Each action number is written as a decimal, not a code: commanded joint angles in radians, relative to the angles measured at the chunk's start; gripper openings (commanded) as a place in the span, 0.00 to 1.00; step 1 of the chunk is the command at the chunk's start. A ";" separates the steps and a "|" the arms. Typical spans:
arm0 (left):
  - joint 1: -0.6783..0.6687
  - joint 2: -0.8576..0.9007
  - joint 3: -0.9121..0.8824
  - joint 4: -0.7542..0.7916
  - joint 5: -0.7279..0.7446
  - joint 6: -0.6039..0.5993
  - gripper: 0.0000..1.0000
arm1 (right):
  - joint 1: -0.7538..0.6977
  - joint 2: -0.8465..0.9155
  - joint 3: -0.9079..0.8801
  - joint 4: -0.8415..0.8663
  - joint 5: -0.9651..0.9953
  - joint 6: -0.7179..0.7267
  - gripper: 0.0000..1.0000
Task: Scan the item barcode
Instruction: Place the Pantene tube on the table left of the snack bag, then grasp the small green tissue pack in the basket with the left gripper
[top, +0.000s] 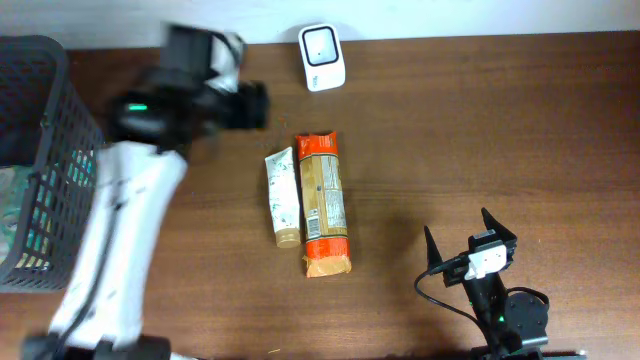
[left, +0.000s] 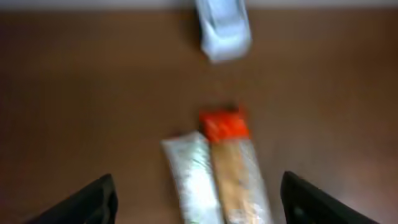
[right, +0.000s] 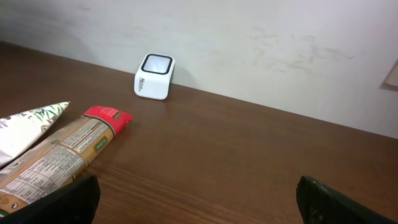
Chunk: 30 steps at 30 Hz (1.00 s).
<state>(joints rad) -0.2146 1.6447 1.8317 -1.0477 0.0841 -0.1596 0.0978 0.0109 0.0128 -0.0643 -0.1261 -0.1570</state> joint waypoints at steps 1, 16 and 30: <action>0.153 -0.081 0.205 -0.031 -0.278 0.064 0.91 | -0.006 -0.007 -0.007 -0.001 -0.005 0.008 0.99; 0.903 0.287 0.219 0.053 0.245 0.436 0.89 | -0.006 -0.007 -0.007 -0.001 -0.005 0.008 0.99; 0.903 0.590 0.219 0.071 0.323 0.561 0.76 | -0.006 -0.007 -0.007 -0.001 -0.005 0.008 0.99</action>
<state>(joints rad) 0.6849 2.2017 2.0476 -0.9791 0.3569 0.3595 0.0978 0.0109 0.0128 -0.0639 -0.1257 -0.1574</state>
